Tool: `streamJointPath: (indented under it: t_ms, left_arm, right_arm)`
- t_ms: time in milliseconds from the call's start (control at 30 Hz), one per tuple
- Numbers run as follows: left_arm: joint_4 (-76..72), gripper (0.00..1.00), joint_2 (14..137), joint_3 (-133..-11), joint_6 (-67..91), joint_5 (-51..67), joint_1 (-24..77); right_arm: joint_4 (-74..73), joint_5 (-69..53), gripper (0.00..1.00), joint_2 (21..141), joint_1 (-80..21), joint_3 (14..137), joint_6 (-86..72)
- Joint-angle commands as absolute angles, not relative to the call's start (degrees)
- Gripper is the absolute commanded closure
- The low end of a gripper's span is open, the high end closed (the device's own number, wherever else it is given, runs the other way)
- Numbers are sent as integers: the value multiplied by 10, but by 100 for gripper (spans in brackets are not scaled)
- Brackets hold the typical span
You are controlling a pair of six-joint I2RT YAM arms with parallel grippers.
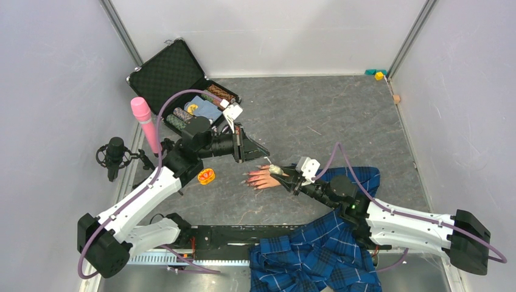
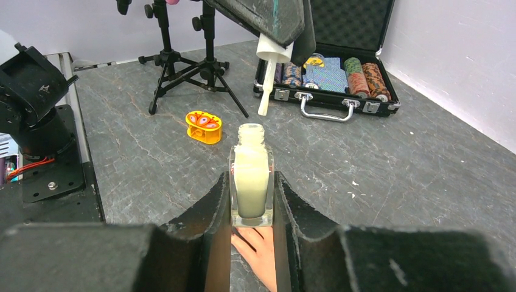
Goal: Paint the nails
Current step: Close the nail polish bottle.
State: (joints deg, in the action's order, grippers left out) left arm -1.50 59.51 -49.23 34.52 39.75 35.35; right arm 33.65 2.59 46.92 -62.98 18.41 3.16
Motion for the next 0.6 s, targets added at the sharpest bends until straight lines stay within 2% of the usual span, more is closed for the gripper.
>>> streamJointPath:
  t_ms: [0, 567]
  left_arm:
    - [-39, 98, 601, -487, 326, 416, 351]
    - [-51, 98, 602, -480, 331, 424, 351]
  right_arm:
    - [359, 32, 100, 462, -633, 211, 42]
    - [355, 46, 100, 475, -633, 217, 42]
